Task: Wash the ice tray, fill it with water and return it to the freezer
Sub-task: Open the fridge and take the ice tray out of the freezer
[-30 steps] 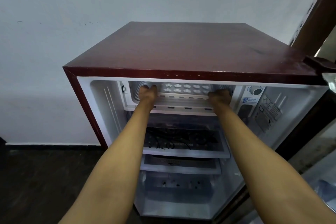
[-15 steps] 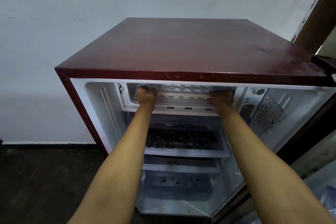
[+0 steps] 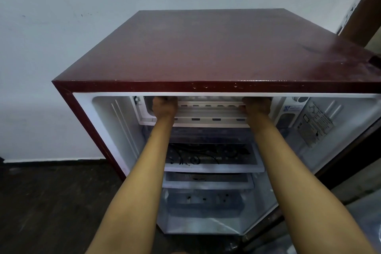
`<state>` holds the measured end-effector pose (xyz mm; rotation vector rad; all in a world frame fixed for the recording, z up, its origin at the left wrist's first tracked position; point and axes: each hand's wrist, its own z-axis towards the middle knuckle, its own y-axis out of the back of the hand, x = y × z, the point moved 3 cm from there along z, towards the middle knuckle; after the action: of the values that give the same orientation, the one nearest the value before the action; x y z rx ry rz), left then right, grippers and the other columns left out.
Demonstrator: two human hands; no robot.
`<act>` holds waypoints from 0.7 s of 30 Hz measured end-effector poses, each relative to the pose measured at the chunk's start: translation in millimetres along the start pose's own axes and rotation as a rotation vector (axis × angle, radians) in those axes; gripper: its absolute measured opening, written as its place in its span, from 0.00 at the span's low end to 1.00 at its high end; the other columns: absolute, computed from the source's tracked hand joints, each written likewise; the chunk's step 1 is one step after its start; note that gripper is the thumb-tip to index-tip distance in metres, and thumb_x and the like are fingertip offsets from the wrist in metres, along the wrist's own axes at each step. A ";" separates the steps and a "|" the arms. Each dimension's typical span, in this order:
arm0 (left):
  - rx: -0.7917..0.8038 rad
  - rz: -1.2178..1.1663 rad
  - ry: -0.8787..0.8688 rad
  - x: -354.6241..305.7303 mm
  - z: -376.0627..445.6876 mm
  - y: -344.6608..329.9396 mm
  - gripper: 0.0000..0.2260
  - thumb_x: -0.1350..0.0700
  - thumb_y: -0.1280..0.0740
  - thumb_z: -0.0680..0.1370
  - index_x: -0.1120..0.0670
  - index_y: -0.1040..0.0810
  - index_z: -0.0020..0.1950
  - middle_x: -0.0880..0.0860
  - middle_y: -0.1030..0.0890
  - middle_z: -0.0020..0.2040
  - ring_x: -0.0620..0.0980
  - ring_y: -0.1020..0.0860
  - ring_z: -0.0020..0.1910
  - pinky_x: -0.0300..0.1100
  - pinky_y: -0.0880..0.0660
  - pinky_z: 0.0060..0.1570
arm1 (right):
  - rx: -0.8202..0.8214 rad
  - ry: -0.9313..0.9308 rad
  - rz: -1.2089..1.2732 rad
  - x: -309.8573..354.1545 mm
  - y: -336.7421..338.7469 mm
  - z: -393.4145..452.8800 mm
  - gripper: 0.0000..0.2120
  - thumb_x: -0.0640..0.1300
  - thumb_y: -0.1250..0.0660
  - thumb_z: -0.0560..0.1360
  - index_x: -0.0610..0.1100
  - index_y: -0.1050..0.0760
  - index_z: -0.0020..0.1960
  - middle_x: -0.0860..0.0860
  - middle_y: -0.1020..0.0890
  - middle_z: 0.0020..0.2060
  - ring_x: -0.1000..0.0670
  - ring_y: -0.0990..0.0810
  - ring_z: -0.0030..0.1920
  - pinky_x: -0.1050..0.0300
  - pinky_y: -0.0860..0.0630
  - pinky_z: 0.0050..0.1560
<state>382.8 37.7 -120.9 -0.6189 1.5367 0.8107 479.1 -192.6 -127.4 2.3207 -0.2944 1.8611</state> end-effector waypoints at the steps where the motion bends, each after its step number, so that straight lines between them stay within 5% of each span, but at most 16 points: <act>1: -0.007 0.001 0.006 -0.7 -2.9 1.7 0.05 0.67 0.34 0.74 0.60 0.21 0.40 0.62 0.18 0.42 0.61 0.20 0.48 0.46 0.26 0.48 | -0.005 0.010 0.014 -0.1 -0.2 -1.9 0.07 0.38 0.33 0.74 0.49 0.26 0.46 0.47 0.18 0.49 0.45 0.18 0.47 0.48 0.18 0.48; 6: -0.032 -0.005 0.010 -10.1 -21.4 12.5 0.15 0.67 0.37 0.74 0.55 0.35 0.29 0.51 0.32 0.28 0.41 0.33 0.26 0.34 0.36 0.33 | -0.084 0.014 0.053 0.3 8.2 -18.6 0.13 0.36 0.35 0.72 0.43 0.23 0.56 0.47 0.18 0.49 0.45 0.19 0.50 0.47 0.20 0.54; 9: -0.037 -0.042 0.037 -16.3 -34.0 23.2 0.04 0.64 0.37 0.75 0.61 0.23 0.42 0.55 0.21 0.42 0.50 0.25 0.41 0.39 0.29 0.43 | -0.091 0.015 0.054 4.5 12.6 -36.4 0.10 0.35 0.38 0.74 0.39 0.23 0.54 0.45 0.20 0.44 0.45 0.20 0.46 0.46 0.20 0.52; 12: -0.028 -0.101 0.074 -14.1 -40.8 32.7 0.12 0.63 0.36 0.74 0.63 0.21 0.57 0.57 0.18 0.53 0.56 0.21 0.52 0.49 0.23 0.56 | -0.132 0.002 0.047 7.2 20.1 -54.5 0.12 0.35 0.40 0.74 0.35 0.23 0.56 0.44 0.20 0.44 0.42 0.19 0.47 0.44 0.19 0.51; 16: 0.024 -0.215 0.064 -11.7 -59.5 48.9 0.06 0.65 0.38 0.75 0.58 0.22 0.46 0.51 0.20 0.41 0.52 0.21 0.43 0.56 0.21 0.53 | -0.163 0.022 0.098 7.9 33.3 -94.1 0.08 0.34 0.40 0.73 0.41 0.23 0.46 0.47 0.20 0.41 0.43 0.20 0.47 0.46 0.20 0.51; 21: 0.049 -0.235 0.049 -3.7 -93.1 76.7 0.12 0.62 0.36 0.75 0.61 0.21 0.57 0.55 0.18 0.51 0.53 0.20 0.50 0.51 0.22 0.56 | -0.217 0.100 0.055 -7.1 57.3 -144.1 0.15 0.35 0.42 0.77 0.37 0.24 0.61 0.47 0.22 0.49 0.46 0.21 0.52 0.55 0.25 0.51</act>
<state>266.3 11.0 -104.1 -0.7717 1.4907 0.5822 327.2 -213.2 -103.1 2.0909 -0.5233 1.8590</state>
